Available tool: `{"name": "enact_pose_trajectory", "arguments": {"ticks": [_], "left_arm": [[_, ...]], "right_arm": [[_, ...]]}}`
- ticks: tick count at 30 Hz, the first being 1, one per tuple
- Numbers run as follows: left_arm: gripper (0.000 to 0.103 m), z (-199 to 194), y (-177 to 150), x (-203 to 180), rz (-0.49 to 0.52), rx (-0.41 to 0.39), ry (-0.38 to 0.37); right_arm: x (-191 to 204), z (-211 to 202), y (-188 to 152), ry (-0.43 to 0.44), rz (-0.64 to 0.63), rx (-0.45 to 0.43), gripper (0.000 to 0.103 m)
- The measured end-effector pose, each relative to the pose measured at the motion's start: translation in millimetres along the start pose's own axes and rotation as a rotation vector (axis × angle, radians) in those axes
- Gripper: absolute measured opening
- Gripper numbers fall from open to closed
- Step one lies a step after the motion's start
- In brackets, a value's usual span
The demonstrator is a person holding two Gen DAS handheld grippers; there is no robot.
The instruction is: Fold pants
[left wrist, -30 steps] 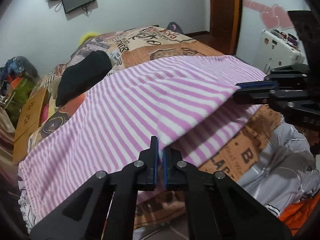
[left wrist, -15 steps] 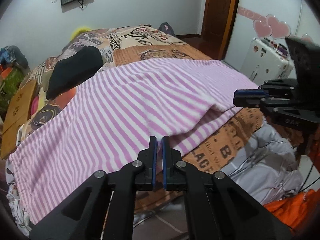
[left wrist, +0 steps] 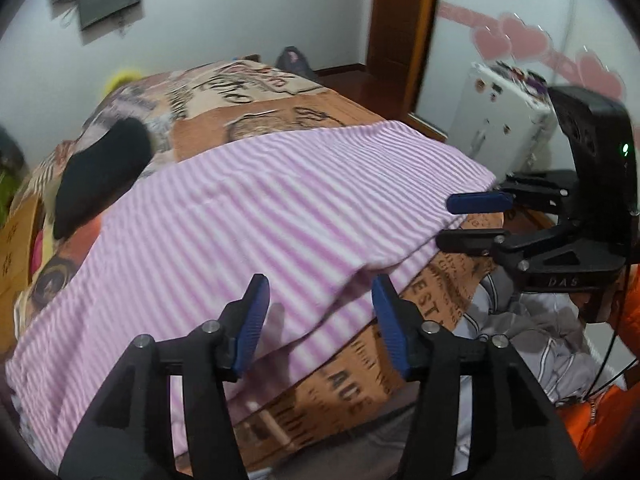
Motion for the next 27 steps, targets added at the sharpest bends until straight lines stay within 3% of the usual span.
{"name": "enact_pose_trajectory", "arguments": {"ticks": [5, 8, 10, 13, 18, 27], "left_arm": [[0.049, 32, 2, -12, 0.101, 0.03, 0.12], [0.032, 38, 6, -15, 0.118, 0.013, 0.123], [0.011, 39, 10, -17, 0.129, 0.007, 0.123], [0.003, 40, 13, -25, 0.134, 0.025, 0.063], [0.002, 33, 14, -37, 0.152, 0.021, 0.043], [0.002, 20, 14, -27, 0.004, 0.026, -0.07]], "right_arm": [[-2, 4, -4, 0.003, 0.014, 0.004, 0.042], [-6, 4, -6, -0.001, 0.029, 0.005, 0.042], [-11, 3, -8, -0.003, 0.043, 0.005, 0.042], [-19, 5, -11, -0.004, 0.07, 0.007, 0.042], [-23, 9, -18, -0.007, 0.08, 0.024, 0.042], [-20, 0, -21, 0.031, 0.117, -0.004, 0.042]]}}
Point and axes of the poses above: each gripper's, at about its wrist camera, not at the fingertips, and z roughly the way its jaws point, x to its left, y to its top, the point moved 6 cm from there along z, roughly the way its jaws point, and after that the axes turned 1 degree about x, right-handed, at the moved point
